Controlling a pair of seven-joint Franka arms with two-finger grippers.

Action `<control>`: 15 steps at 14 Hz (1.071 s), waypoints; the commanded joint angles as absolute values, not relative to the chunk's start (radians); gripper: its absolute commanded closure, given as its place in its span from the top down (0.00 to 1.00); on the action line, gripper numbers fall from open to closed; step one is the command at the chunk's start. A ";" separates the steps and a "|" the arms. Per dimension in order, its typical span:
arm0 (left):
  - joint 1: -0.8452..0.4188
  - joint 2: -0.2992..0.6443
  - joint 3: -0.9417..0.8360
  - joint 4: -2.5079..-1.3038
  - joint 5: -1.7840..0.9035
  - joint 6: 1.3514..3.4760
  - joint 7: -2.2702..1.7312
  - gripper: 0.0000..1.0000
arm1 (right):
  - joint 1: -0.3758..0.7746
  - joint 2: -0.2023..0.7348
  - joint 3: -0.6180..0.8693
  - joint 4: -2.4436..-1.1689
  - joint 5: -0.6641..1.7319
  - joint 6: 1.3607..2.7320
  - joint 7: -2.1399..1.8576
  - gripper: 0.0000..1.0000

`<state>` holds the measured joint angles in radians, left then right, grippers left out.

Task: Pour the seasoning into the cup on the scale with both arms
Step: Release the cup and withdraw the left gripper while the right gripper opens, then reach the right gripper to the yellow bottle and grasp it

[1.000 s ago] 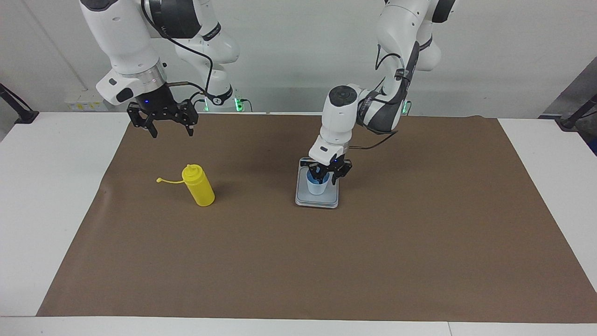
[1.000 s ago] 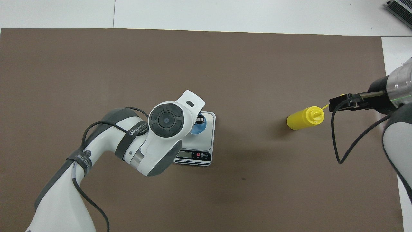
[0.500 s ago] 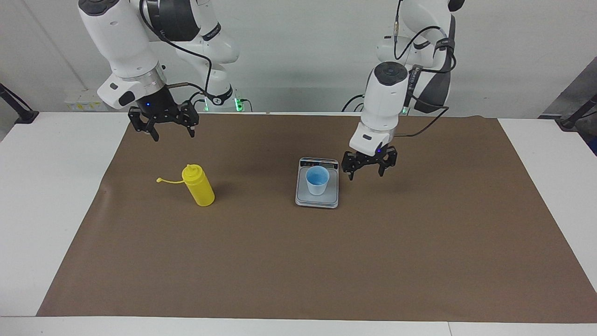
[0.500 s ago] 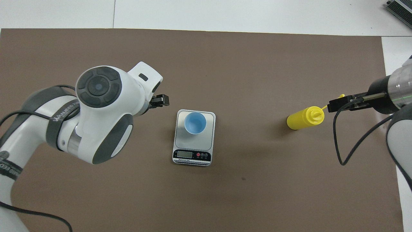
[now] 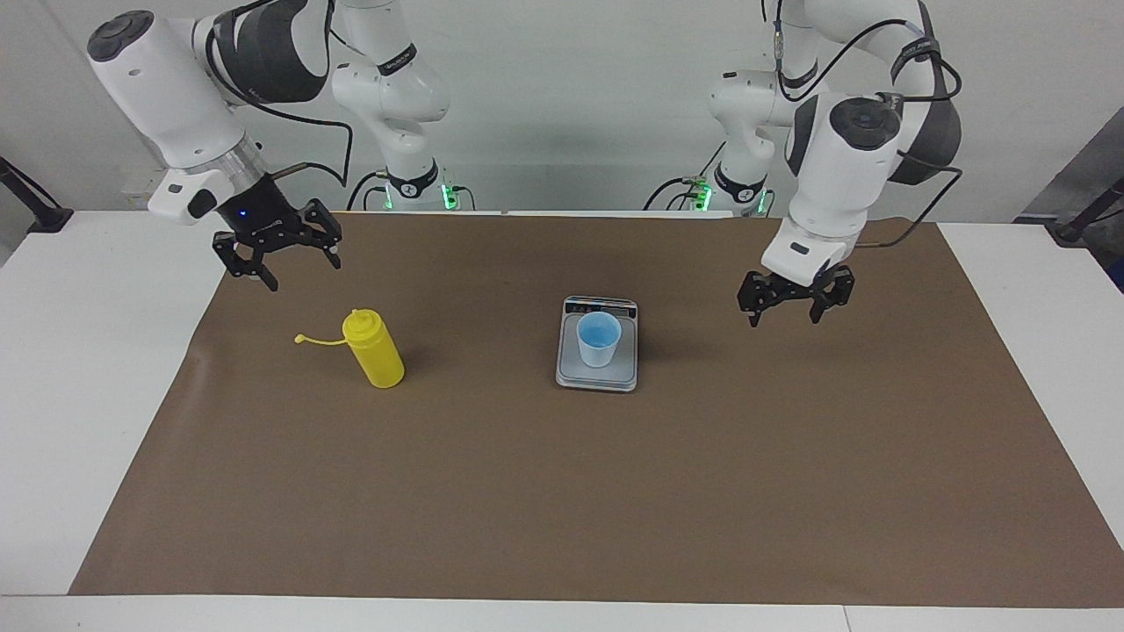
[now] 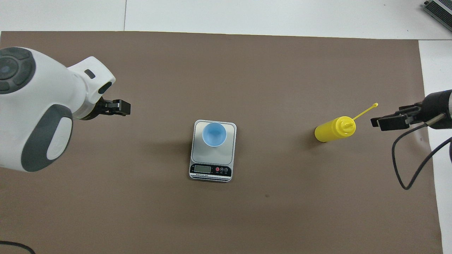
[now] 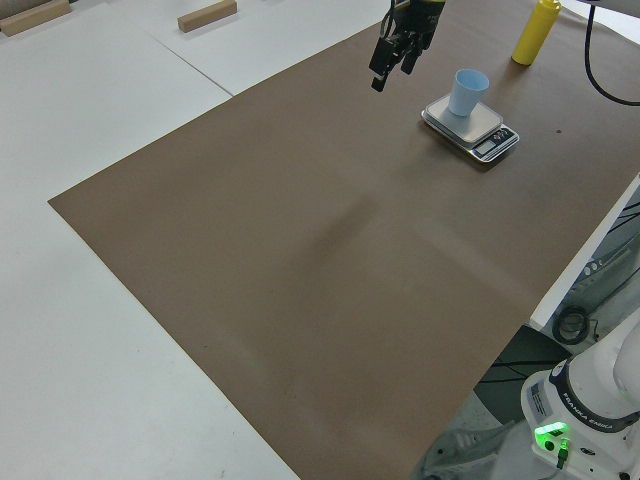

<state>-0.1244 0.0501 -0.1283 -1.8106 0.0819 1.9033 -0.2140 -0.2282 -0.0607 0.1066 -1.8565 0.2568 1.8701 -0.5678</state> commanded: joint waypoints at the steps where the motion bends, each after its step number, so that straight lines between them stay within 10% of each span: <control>1: -0.055 -0.015 -0.135 -1.815 0.023 1.849 -0.082 1.00 | -0.291 -0.092 0.114 -1.966 0.368 1.954 -0.800 1.00; 15: 0.077 -0.005 -0.144 -1.569 -0.008 1.575 0.034 1.00 | -0.417 0.012 0.110 -2.282 0.880 2.147 -1.771 1.00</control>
<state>0.0586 -0.0268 -0.1273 -1.6193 -0.0059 1.6172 0.0195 -0.4017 0.0017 0.1038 -2.2397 0.8154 2.1148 -1.6576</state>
